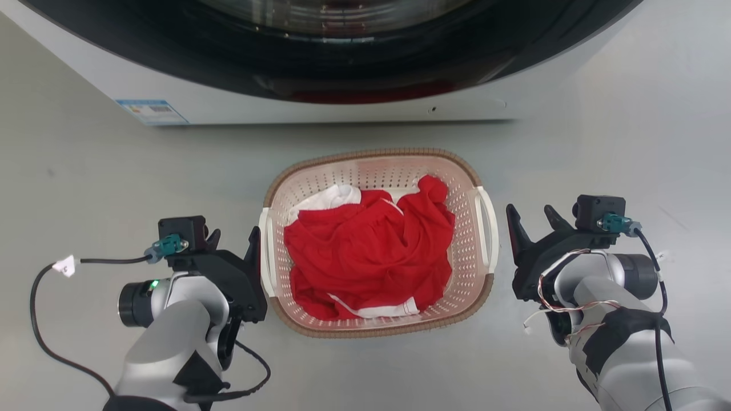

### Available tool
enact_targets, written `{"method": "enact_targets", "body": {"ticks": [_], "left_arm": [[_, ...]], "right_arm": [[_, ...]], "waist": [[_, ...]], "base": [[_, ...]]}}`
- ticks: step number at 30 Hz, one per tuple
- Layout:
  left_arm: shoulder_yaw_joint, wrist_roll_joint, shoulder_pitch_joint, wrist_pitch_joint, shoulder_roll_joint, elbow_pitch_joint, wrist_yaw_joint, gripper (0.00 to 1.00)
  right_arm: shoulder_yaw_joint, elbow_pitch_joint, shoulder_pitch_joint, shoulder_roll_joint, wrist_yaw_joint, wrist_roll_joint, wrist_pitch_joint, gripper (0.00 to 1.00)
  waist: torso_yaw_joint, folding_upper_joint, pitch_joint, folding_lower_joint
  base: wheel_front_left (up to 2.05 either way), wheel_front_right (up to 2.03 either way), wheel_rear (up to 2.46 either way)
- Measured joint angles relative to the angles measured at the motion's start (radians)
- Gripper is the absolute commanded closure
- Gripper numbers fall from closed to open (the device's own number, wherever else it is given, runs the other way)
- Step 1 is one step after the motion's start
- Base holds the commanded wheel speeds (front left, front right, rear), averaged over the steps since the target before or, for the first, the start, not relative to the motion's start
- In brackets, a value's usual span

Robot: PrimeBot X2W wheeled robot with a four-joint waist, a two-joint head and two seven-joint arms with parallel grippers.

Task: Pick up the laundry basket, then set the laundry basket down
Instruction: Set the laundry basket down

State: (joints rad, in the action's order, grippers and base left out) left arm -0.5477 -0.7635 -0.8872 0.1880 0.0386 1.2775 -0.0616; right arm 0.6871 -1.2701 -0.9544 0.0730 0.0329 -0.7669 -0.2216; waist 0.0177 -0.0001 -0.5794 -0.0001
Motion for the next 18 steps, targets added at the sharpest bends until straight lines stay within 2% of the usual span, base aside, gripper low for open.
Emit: {"method": "enact_targets", "body": {"ticks": [18], "left_arm": [[-0.007, 0.018, 0.074, 0.062, 0.016, -0.021, 0.002, 0.00]], "right_arm": [[-0.015, 0.012, 0.084, 0.005, 0.004, 0.000, -0.028, 0.00]], "waist": [[-0.005, 0.0000, 0.202, 0.0000]], "base": [[0.00, 0.00, 0.00]]}}
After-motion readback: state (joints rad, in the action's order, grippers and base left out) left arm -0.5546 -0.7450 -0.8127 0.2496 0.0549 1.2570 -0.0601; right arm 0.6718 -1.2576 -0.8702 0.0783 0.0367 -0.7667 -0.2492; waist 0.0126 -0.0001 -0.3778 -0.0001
